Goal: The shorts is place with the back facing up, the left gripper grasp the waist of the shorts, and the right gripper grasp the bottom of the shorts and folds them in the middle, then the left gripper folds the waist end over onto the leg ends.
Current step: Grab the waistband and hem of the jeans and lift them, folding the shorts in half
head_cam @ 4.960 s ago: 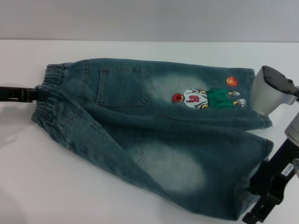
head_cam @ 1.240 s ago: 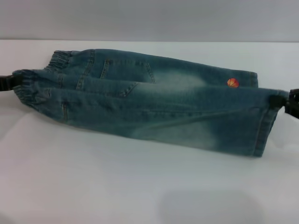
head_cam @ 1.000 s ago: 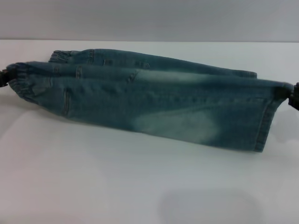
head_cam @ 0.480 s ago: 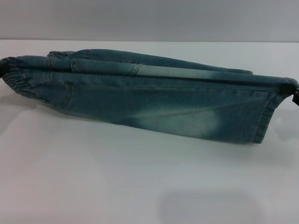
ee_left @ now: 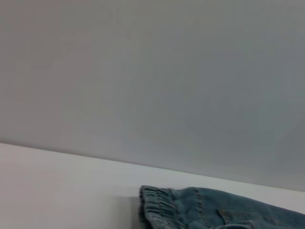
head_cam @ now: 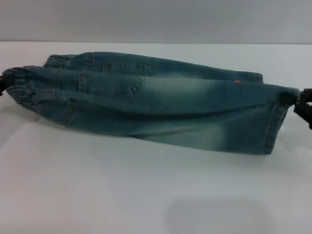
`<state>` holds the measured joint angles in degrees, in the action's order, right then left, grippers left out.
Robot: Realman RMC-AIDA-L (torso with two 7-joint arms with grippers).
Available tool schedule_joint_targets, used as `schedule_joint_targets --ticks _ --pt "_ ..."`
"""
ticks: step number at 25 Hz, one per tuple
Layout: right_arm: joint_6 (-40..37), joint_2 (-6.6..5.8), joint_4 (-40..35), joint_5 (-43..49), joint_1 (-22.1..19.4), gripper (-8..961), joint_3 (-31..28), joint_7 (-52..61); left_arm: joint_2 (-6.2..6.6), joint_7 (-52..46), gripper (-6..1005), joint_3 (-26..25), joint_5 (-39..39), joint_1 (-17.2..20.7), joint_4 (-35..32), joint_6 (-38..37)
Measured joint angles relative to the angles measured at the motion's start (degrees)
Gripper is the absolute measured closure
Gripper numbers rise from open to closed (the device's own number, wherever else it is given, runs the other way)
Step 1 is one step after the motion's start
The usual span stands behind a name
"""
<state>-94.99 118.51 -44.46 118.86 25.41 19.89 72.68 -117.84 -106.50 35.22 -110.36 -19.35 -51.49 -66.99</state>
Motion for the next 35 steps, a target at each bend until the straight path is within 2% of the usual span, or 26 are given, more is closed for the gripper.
schedule_joint_targets --ticks 8,22,35 --pt "-2.2 -0.07 1.0 0.2 0.1 952 5.7 0.0 0.31 0.0 956 0.1 0.0 -0.5 -0.7 -7.4" --pt "-8.4 0.31 1.2 0.2 -2.4 953 6.3 -1.4 0.43 0.6 955 -0.3 0.1 1.2 -1.5 -11.6" --pt "-9.2 0.49 4.1 0.0 -4.8 953 6.3 -4.3 0.35 3.1 954 -0.5 0.1 2.8 -1.5 -12.5"
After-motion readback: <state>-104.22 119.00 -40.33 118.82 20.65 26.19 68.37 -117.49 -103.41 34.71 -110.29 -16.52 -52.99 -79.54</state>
